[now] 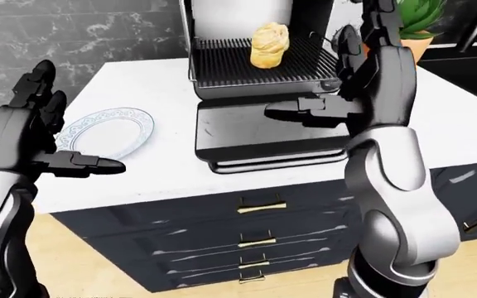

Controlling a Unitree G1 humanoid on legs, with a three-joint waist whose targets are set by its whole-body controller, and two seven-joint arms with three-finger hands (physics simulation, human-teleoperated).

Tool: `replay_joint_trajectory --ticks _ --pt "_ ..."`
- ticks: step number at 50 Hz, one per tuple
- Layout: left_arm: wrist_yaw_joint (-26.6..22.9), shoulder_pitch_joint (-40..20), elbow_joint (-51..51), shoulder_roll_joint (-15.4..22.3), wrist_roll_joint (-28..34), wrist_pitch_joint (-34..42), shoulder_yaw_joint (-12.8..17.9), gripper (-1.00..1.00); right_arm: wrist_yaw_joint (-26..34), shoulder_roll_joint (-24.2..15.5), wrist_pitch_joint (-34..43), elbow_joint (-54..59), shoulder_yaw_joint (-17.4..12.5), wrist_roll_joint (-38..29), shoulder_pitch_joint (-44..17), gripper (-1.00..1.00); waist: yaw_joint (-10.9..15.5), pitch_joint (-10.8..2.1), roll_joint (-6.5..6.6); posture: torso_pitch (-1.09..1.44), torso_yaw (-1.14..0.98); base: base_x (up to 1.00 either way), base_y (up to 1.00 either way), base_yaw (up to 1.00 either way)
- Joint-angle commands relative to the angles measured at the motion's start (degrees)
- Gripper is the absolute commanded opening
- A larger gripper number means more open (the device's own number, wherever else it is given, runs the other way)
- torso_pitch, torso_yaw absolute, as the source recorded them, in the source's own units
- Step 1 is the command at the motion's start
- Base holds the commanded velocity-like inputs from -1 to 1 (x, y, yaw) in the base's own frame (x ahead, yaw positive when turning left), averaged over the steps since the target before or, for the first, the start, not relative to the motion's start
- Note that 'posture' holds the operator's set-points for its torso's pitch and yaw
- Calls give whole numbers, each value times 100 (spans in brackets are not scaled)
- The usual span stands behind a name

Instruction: Pick the scone from the rack and place it on the plate on the counter.

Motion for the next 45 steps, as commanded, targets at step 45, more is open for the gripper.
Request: replay_joint_trajectory --ticks 45 --pt "-99 -155 -246 81 315 -75 70 100 59 -105 -248 -234 -70 44 44 100 30 -140 -476 0 0 5 0 9"
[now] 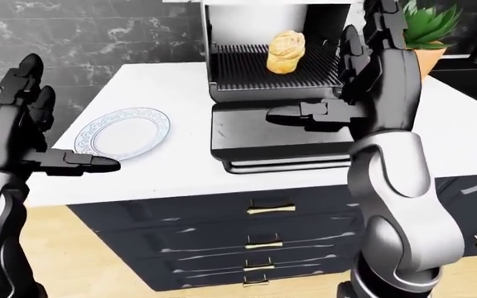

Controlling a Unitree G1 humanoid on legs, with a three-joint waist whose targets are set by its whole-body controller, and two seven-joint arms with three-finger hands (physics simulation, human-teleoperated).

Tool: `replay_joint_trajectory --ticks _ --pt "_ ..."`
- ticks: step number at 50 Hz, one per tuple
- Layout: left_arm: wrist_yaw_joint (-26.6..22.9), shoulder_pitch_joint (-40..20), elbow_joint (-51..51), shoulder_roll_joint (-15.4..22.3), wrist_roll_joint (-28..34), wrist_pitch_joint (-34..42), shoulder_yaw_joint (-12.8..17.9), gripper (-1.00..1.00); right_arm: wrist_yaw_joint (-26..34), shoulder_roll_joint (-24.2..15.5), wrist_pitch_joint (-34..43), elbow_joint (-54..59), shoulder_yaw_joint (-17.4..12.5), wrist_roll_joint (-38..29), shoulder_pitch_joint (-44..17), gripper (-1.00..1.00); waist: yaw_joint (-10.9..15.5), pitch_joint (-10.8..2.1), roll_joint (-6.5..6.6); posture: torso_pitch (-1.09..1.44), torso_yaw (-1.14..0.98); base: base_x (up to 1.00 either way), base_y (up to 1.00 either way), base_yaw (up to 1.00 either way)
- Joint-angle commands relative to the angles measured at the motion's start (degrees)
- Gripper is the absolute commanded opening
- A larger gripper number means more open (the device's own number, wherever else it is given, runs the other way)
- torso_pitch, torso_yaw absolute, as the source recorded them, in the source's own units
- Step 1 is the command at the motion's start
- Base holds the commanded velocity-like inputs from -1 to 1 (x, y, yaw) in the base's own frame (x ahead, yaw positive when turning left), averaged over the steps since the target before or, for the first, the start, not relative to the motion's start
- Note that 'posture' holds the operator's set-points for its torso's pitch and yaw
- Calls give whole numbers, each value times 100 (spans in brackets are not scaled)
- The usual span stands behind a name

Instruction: Pick the scone from the rack and place it on the plate on the counter.

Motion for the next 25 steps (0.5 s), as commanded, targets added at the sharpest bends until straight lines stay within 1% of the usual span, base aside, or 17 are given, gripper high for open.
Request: replay_joint_trajectory --ticks 1,2,3,4,6,8,9,10,11,12,13,14,16,18,21,25 --pt "8 -103 -117 69 9 -104 26 100 6 -34 -158 -81 -32 -29 -95 100 -12 -74 37 0 0 13 0 0" --pt "0 -104 -129 72 9 -97 27 100 5 -32 -156 -91 -27 -33 -89 100 33 -72 -36 0 0 14 0 0" --pt "2 -98 -135 71 15 -95 31 100 15 -30 -153 -107 -16 -35 -83 100 19 -78 -35 0 0 13 0 0" --pt "-2 -87 -148 71 20 -89 28 100 17 -28 -156 -110 -16 -42 -86 100 11 -105 3 0 0 14 0 0" --pt "-30 -53 -218 84 19 -52 77 100 32 -20 -158 -125 -23 -38 -72 100 20 -103 105 0 0 13 5 0" --pt "-43 -38 -257 97 33 -19 77 100 1 -12 -142 -113 -50 -26 -101 100 31 -47 111 0 0 13 5 0" --pt "-48 -38 -265 94 30 -15 86 100 -63 23 -115 -96 -103 50 -125 100 1 19 187 0 0 0 0 0" --pt "-54 -26 -284 103 38 -11 94 100 -71 -16 -153 -120 -108 69 -135 100 -45 -13 219 0 0 0 0 0" --pt "-57 -17 -292 90 27 -12 107 100 -111 -26 -96 -127 -113 122 -136 100 -79 -45 324 0 0 0 0 0" --pt "-51 -7 -278 91 32 -26 101 100 -122 -46 -121 -119 -107 124 -132 100 -98 -88 484 0 0 0 0 0" --pt "-53 -2 -291 88 30 -24 107 100 -151 -58 -125 -107 -105 132 -153 100 -119 -58 390 0 0 0 0 0" --pt "-48 3 -295 89 36 -26 108 100 -160 -71 -135 -108 -88 129 -156 100 -87 -47 355 0 0 0 0 0" --pt "-55 22 -330 86 35 -8 122 100 -176 -83 -139 -116 -69 129 -153 100 -59 -109 296 0 0 0 0 0" --pt "-63 43 -351 91 33 -7 142 100 -181 -83 -134 -134 -70 141 -135 100 -32 -112 234 0 0 0 0 0" --pt "-59 69 -363 74 22 -24 146 100 -185 -99 -122 -110 -70 135 -159 100 7 -113 187 0 0 0 0 0" --pt "-54 71 -348 74 18 -41 147 100 -214 -169 -68 -109 -113 133 -203 100 41 -123 171 0 0 0 0 0"
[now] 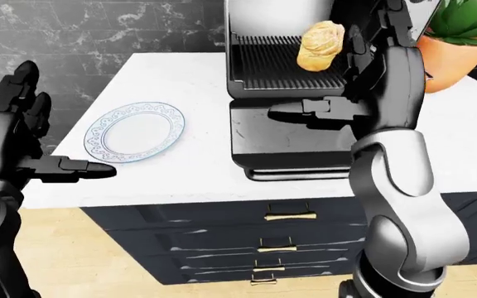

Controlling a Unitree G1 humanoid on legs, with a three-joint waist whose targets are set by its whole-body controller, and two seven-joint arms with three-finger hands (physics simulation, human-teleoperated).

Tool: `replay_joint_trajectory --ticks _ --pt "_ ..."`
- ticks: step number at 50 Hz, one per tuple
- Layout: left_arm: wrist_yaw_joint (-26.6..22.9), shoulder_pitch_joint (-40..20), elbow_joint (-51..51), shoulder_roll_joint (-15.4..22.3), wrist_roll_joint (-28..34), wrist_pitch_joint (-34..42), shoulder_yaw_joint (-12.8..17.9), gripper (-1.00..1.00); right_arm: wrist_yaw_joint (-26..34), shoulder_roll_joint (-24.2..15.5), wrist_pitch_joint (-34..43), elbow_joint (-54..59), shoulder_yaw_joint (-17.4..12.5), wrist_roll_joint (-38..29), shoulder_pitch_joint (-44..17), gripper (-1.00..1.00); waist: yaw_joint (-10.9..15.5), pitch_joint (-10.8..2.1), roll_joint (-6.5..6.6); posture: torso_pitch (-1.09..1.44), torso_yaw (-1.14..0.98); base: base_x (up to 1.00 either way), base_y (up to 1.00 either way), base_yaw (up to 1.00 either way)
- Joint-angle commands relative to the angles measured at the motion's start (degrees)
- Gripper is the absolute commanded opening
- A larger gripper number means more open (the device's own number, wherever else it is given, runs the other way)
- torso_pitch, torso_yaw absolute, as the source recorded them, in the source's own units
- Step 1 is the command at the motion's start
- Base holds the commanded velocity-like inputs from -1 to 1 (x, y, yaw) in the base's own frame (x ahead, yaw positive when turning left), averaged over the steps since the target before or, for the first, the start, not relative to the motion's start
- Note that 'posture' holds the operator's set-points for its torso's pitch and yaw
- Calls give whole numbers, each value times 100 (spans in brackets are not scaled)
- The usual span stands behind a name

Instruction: Pick the scone from the rack and place it on the plate on the counter.

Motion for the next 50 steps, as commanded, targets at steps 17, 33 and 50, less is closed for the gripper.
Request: replay_joint_trajectory --ticks 17,33,50 --pt "216 -178 -56 65 -264 -242 113 100 -247 -649 730 1086 83 -432 -1528 100 4 -93 37 0 0 0 0 0" --pt "215 -84 -189 120 -308 -179 168 100 262 -475 1340 2789 755 -2062 -3012 100 -11 -92 96 0 0 0 0 0" --pt "192 115 -395 90 -341 -152 286 100 652 -151 812 4197 808 -3439 -3574 100 -10 -114 145 0 0 0 0 0"
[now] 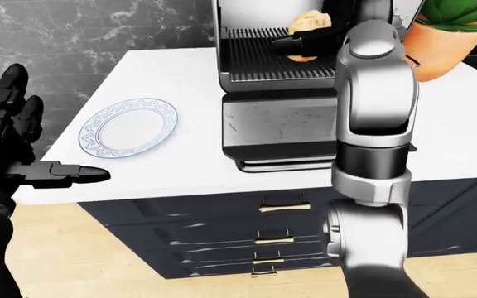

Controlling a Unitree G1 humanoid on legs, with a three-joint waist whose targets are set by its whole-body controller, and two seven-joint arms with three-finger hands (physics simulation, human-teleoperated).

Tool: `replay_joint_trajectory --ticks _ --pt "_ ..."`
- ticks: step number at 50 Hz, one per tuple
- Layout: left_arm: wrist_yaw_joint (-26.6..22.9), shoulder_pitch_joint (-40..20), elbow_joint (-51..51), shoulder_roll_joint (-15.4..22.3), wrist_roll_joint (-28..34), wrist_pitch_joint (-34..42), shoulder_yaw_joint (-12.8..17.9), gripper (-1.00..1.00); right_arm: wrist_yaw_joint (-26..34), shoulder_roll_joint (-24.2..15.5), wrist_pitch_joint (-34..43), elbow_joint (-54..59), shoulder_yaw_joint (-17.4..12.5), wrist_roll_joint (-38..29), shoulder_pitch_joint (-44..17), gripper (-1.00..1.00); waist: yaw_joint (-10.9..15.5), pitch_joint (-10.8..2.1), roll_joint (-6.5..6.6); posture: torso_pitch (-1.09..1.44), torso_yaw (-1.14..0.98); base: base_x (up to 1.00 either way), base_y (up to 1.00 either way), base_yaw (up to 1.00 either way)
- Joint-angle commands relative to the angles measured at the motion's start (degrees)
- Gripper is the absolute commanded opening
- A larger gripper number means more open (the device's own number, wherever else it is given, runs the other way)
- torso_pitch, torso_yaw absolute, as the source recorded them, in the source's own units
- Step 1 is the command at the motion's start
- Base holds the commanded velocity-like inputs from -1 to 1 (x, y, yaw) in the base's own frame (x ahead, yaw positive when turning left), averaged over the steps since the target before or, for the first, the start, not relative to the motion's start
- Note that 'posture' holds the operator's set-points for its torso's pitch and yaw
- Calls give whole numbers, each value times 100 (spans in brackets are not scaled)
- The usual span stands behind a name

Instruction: Pick the scone from the rack and place it on the plate on the counter.

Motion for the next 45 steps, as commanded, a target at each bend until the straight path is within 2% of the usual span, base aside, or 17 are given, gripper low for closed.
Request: replay_joint_trajectory --ticks 1,26,45 --pt "30 -113 -161 64 29 -148 47 100 -44 -57 -298 -83 -33 -93 -246 100 -4 -154 9 0 0 0 0 0" --pt "91 -200 32 81 -12 -235 25 100 -88 134 -1163 1237 50 -171 -567 100 -14 -165 32 0 0 0 0 0" --pt "89 -57 -52 59 -23 -271 82 100 -70 206 -1297 1354 94 -185 -486 100 -13 -160 31 0 0 0 0 0"
